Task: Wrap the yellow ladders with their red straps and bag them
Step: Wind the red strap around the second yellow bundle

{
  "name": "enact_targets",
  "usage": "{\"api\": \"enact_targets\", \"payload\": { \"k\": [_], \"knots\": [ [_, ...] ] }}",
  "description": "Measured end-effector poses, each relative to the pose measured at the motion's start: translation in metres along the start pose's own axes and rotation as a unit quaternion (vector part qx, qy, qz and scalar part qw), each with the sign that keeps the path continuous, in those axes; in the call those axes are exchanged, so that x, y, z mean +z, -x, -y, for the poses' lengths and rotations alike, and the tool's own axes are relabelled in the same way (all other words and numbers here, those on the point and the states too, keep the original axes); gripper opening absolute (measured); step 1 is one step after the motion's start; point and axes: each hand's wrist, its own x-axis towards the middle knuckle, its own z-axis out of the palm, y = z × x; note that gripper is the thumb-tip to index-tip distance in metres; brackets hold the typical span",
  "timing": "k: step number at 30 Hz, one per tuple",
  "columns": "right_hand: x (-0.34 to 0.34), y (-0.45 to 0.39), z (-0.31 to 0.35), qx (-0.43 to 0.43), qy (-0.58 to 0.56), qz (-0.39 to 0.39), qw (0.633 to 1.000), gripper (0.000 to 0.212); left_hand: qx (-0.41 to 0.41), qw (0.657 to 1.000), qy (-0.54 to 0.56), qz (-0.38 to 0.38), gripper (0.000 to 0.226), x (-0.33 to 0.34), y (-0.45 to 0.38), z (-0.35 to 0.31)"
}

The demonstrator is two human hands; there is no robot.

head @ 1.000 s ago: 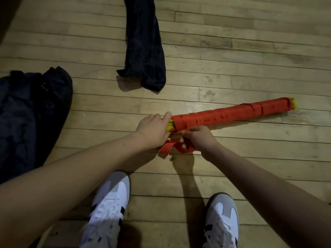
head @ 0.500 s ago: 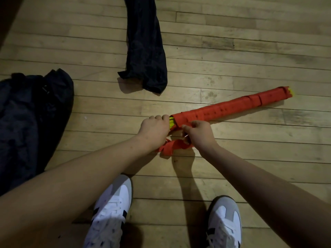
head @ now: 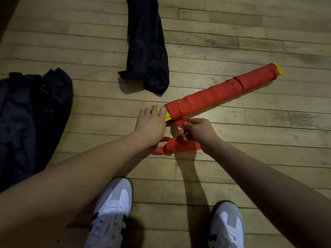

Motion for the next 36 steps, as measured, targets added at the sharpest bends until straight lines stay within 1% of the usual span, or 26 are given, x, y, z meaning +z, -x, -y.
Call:
{"api": "enact_targets", "payload": {
  "k": [4, 6, 8, 11, 13, 14, 16, 18, 20, 23, 25, 28, 31, 34, 36],
  "knots": [
    [-0.003, 0.001, -0.003, 0.008, 0.004, -0.003, 1.000, 0.017, -0.003, 0.993, 0.120, 0.010, 0.044, -0.012, 0.005, 0.008],
    [-0.004, 0.003, -0.004, 0.008, 0.008, -0.004, 1.000, 0.015, -0.014, 0.989, 0.145, 0.019, 0.053, -0.018, 0.005, 0.008],
    [-0.003, 0.004, -0.004, 0.002, 0.015, -0.005, 1.000, 0.016, -0.024, 0.991, 0.131, 0.025, 0.066, -0.019, 0.003, 0.004],
    [-0.002, 0.003, -0.008, 0.004, 0.012, -0.007, 1.000, 0.023, -0.050, 0.993, 0.094, 0.043, 0.088, -0.019, 0.000, -0.001],
    [-0.002, 0.003, -0.011, 0.011, 0.004, -0.006, 1.000, 0.018, -0.052, 0.996, 0.059, 0.042, 0.095, -0.019, 0.000, -0.004],
    [-0.002, 0.003, -0.013, 0.016, 0.003, -0.009, 1.000, 0.015, -0.041, 0.998, 0.030, 0.033, 0.092, -0.018, 0.002, -0.006],
    [-0.002, 0.000, -0.017, 0.030, -0.002, -0.025, 0.999, 0.017, -0.009, 1.000, -0.016, 0.002, 0.072, -0.013, 0.007, -0.012],
    [-0.002, -0.001, -0.022, 0.044, -0.015, -0.035, 0.998, 0.021, 0.007, 1.000, -0.023, -0.021, 0.058, -0.006, 0.017, -0.019],
    [-0.001, 0.000, -0.025, 0.056, -0.023, -0.042, 0.997, 0.024, 0.028, 0.999, -0.003, -0.028, 0.056, 0.001, 0.025, -0.022],
    [-0.001, 0.005, -0.027, 0.056, -0.028, -0.053, 0.997, 0.026, 0.055, 0.996, 0.068, -0.017, 0.052, 0.004, 0.031, -0.023],
    [-0.001, 0.008, -0.025, 0.050, -0.032, -0.040, 0.997, 0.024, 0.042, 0.996, 0.081, -0.006, 0.048, 0.001, 0.030, -0.021],
    [-0.003, 0.012, -0.015, 0.021, -0.028, -0.001, 0.999, 0.016, -0.006, 0.998, 0.060, 0.000, 0.042, -0.004, 0.022, -0.023],
    [-0.006, 0.015, -0.004, 0.002, -0.001, 0.026, 1.000, 0.010, -0.044, 0.999, 0.027, 0.001, 0.047, -0.009, 0.010, -0.021],
    [-0.007, 0.017, -0.003, 0.001, 0.018, 0.042, 0.999, 0.016, -0.055, 0.998, 0.000, -0.008, 0.048, -0.010, 0.003, -0.016],
    [-0.007, 0.017, -0.005, 0.005, 0.009, 0.043, 0.999, 0.015, -0.037, 0.999, -0.024, -0.019, 0.043, -0.007, 0.005, -0.015]
  ]
}}
